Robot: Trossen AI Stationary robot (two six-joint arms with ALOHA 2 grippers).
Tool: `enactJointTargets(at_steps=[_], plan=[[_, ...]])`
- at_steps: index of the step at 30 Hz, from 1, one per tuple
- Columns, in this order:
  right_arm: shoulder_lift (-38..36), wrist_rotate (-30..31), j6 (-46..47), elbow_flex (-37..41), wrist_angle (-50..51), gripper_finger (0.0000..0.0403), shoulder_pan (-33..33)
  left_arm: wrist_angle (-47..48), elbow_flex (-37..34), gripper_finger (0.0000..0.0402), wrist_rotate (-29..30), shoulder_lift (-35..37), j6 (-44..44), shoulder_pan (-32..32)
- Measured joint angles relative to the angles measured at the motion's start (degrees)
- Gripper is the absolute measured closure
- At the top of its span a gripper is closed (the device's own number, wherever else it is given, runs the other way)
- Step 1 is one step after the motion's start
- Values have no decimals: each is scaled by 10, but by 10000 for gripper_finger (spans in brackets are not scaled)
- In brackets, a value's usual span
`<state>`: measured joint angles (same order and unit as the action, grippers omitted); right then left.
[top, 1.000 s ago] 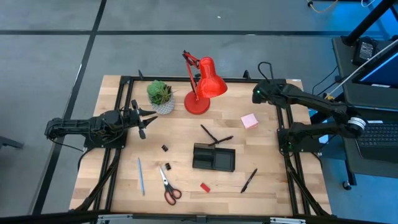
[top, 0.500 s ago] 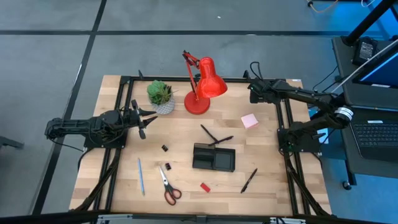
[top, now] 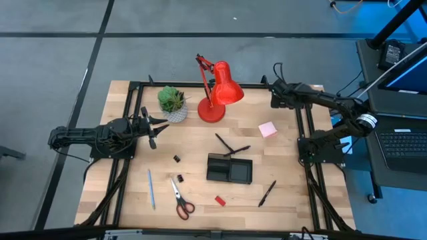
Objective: Pick and place office supplies into organizer
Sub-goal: Put the top black binder clip into the black desk organizer
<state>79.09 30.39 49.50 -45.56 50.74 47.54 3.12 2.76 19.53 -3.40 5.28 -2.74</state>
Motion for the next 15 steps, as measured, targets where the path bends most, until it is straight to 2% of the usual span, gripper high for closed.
enactJointTargets(at_steps=[5, 15], plan=[[0, 29, 0, 0, -14, 195, 17, 0, 0, 310, 0, 0, 0, 0], [0, 33, -3, 0, -73, 195, 23, 0, 0, 313, 0, 0, 0, 0]])
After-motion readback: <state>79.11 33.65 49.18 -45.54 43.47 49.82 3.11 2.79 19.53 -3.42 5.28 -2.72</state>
